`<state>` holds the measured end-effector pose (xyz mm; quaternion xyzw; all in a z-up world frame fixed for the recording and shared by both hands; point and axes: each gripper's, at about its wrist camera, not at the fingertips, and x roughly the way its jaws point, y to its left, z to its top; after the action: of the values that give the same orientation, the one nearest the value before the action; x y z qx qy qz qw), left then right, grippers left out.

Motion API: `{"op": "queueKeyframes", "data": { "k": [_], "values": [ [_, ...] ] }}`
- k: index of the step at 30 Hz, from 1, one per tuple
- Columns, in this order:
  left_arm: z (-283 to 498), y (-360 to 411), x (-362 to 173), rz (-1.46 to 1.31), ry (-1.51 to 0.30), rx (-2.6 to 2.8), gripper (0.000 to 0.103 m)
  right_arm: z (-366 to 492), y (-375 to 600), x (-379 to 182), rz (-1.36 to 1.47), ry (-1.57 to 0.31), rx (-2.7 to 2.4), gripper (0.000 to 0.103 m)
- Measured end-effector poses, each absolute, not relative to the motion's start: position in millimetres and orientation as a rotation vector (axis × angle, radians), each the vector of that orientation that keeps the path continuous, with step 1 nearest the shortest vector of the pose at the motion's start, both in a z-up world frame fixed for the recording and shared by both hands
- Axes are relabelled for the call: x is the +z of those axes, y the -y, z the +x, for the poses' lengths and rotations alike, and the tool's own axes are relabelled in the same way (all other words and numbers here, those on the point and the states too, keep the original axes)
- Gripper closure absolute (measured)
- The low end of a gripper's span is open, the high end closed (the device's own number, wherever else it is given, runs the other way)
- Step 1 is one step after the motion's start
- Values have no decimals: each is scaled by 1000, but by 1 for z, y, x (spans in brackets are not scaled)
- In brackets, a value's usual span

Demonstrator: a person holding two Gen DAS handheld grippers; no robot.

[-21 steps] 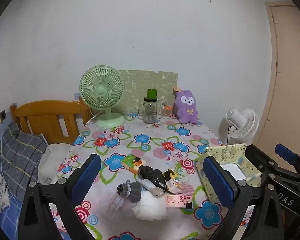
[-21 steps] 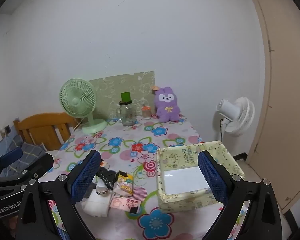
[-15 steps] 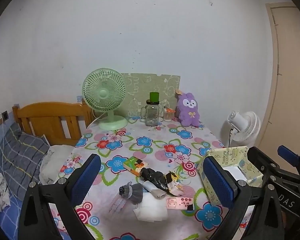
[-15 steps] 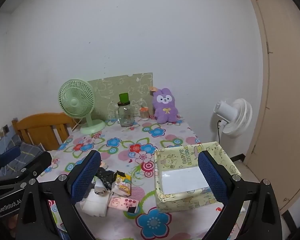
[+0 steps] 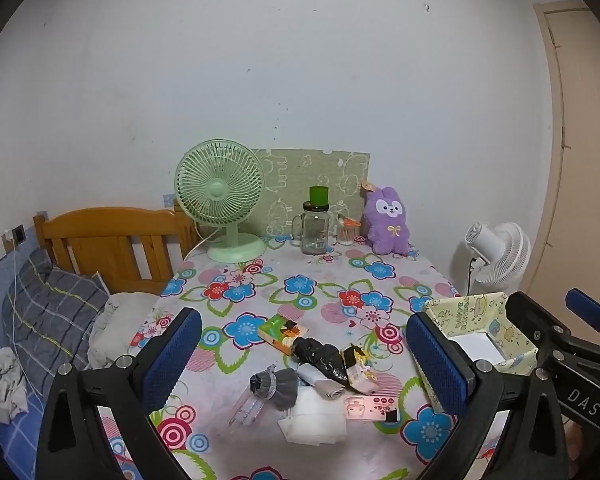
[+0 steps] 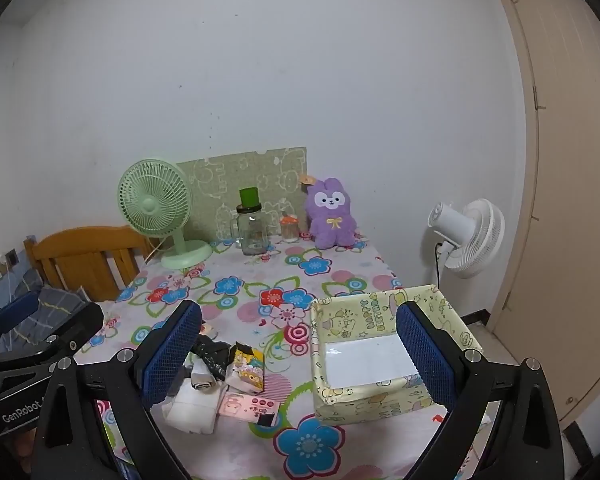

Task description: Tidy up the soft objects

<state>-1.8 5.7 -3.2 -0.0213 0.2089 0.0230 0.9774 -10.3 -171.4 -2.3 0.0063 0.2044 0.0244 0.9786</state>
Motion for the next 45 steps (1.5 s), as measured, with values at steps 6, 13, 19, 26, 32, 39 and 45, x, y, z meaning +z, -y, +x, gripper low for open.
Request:
{"op": "queueKeyframes", "data": {
  "k": [6,13,19,26,32,39,45],
  "values": [
    [-5,-4,-2,-38,-421,42,0,-11,173,-1,13,-410,47,4],
    [-4,-4,-3,-34,-420,44,0,-11,174,-1,11,-409,47,4],
    [-5,-4,-3,-33,-415,45,0,-12,173,-1,10,-408,42,4],
    [-3,-2,-3,-32,-414,44,0,-11,177,0,25,-405,59,4],
    [-2,-3,-4,-32,-418,46,0,-9,173,-1,15,-402,56,4],
    [-1,-4,-5,-32,-420,46,0,-10,171,-2,12,-392,63,4],
    [0,-5,-5,-30,-419,49,0,-9,172,-2,15,-399,68,4]
  ]
}}
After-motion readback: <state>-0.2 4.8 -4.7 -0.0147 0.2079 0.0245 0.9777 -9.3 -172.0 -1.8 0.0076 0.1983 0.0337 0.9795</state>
